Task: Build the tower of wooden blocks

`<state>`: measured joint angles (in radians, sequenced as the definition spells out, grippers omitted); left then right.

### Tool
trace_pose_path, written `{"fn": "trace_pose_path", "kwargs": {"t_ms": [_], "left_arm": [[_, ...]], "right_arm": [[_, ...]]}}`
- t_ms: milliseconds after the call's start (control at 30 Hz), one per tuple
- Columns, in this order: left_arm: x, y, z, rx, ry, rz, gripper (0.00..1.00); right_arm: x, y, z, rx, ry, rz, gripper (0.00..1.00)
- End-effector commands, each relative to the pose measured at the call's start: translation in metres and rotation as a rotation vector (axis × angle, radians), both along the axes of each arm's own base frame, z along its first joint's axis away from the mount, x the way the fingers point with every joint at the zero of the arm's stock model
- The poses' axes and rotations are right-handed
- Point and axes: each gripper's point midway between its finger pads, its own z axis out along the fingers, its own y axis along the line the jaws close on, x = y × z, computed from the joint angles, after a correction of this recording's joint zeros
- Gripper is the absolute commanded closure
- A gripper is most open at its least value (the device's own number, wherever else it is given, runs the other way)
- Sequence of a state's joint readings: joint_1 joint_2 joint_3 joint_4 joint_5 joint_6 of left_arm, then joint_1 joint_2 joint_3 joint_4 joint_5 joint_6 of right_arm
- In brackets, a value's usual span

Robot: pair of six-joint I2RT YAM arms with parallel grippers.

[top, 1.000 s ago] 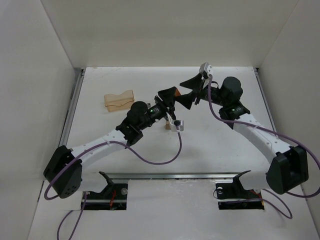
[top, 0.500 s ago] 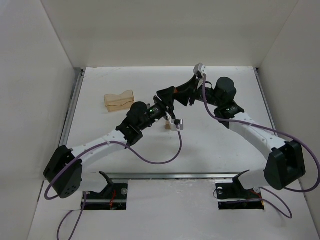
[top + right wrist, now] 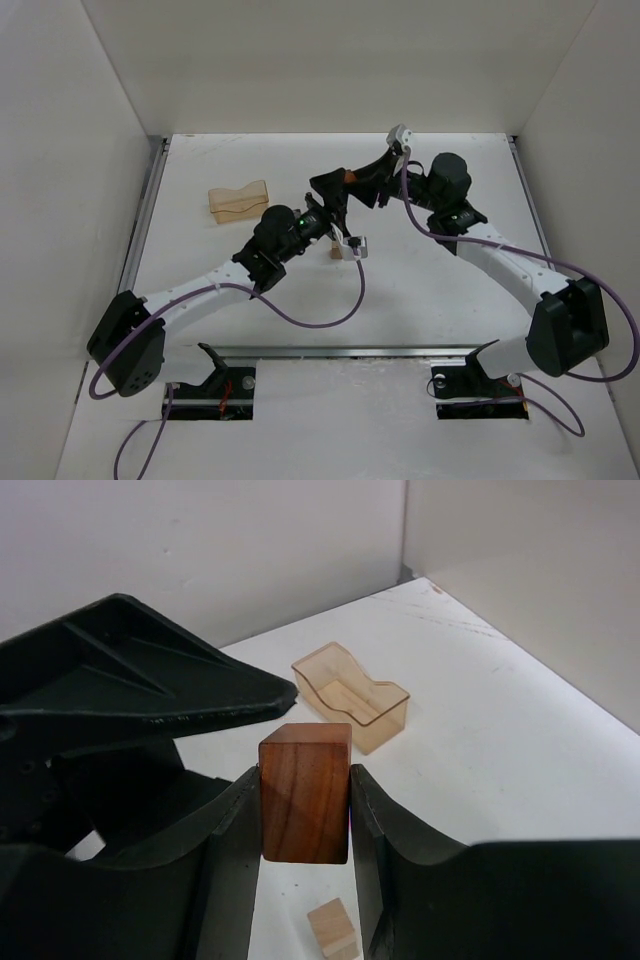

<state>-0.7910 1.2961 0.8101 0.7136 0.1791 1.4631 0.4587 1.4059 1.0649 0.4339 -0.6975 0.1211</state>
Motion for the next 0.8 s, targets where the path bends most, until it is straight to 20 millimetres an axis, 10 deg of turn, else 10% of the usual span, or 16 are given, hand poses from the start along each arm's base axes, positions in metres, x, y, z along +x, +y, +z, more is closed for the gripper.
{"fn": "trace_pose_path", "kwargs": {"t_ms": [0, 167, 500, 767], "left_arm": [[-0.006, 0.009, 0.019, -0.068, -0.026, 0.019, 0.39], [-0.001, 0.029, 0.03, -0.159, -0.003, 0.109, 0.0], [-0.02, 0.078, 0.028, -0.379, 0.396, 0.24, 0.0], [-0.037, 0.113, -0.047, -0.623, 0.989, 0.47, 0.0]], "right_arm": [[0.005, -0.007, 0.025, 0.014, -0.123, -0.047, 1.0], [0.007, -0.004, 0.013, -0.055, -0.118, -0.015, 1.0], [0.025, -0.019, -0.009, -0.257, -0.289, 0.149, 1.0], [-0.009, -0.012, -0.044, -0.194, -0.433, 0.558, 1.0]]}}
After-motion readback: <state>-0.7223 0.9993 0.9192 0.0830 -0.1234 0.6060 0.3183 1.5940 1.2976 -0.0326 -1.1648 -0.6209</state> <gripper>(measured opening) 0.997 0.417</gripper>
